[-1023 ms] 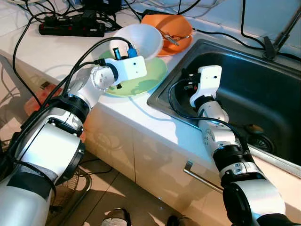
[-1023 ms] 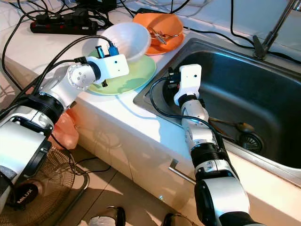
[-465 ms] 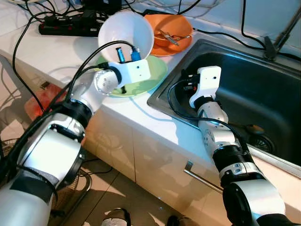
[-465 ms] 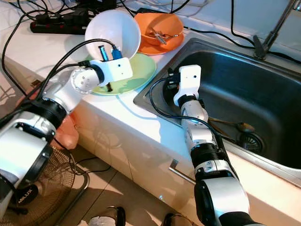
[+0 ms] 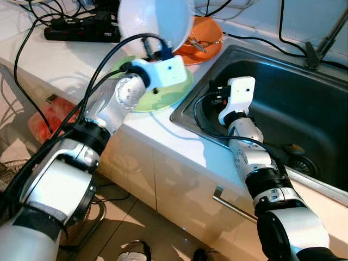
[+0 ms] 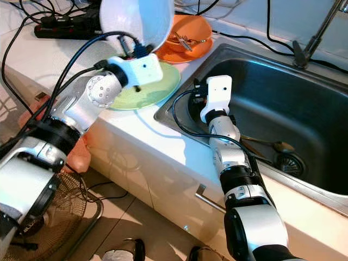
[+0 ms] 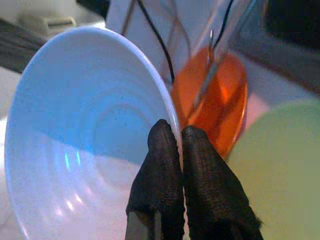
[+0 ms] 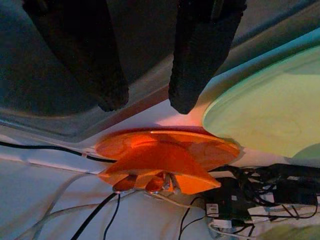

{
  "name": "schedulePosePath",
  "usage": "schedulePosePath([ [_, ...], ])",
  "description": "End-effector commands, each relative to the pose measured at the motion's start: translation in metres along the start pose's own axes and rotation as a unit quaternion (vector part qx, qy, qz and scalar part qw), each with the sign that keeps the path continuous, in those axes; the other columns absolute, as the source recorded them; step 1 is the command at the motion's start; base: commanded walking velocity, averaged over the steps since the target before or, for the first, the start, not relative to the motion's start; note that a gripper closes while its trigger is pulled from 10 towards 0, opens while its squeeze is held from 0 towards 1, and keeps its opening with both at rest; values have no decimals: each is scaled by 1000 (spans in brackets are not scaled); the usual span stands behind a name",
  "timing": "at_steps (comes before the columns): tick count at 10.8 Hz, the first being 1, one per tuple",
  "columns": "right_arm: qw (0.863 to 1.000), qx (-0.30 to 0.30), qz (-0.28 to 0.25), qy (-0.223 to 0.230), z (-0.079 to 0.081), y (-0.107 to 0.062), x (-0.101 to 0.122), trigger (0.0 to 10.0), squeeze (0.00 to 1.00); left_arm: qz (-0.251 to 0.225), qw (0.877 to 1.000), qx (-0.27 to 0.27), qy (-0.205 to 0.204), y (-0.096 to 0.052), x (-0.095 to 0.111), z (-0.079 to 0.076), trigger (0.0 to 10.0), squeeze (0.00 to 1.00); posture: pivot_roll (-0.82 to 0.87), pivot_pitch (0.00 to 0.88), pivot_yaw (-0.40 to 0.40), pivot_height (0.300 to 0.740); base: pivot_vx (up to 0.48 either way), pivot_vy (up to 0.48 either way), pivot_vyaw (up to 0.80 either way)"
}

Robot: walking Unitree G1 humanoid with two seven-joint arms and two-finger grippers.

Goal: Kitchen organization

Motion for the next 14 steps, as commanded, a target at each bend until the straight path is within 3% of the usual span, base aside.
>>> schedulePosePath([
  [1,1000,-6,-5,4,-4,0,2,10000,0,-25,1000,3,12,-2,9,4,10000,0,102,109,3,740,0,0,0],
  [3,1000,-16,-11,-1,-9,0,5,10000,0,-28,999,-7,23,-8,8,1,10000,0,101,103,5,740,0,0,0],
  [7,996,-67,-43,-30,-48,4,34,10000,0,-54,997,-33,38,-11,21,-14,10000,0,92,87,2,740,0,0,0],
  [8,996,-69,-53,-34,-51,4,41,10000,0,-55,997,-40,42,-11,23,-19,10000,0,87,82,3,740,0,0,0],
  [10,992,-74,-83,-53,-59,6,67,10000,0,-77,993,-78,52,-9,38,-46,10000,0,73,72,6,740,0,0,0],
  [14,993,-56,-90,-60,-64,2,84,10000,0,-85,990,-92,57,-5,49,-59,10000,0,56,73,9,740,0,0,0],
])
Point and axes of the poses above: a point about 5 cm out from each wrist's last joint towards the gripper, its own y axis pointing out of the wrist towards the gripper, its own x axis along the axis of the wrist's last joint, z = x × y, the point moved 4 cm from there along y, pointing out of the wrist towards the gripper, and after that the axes turned 6 degrees about y, right-handed, at the moved point
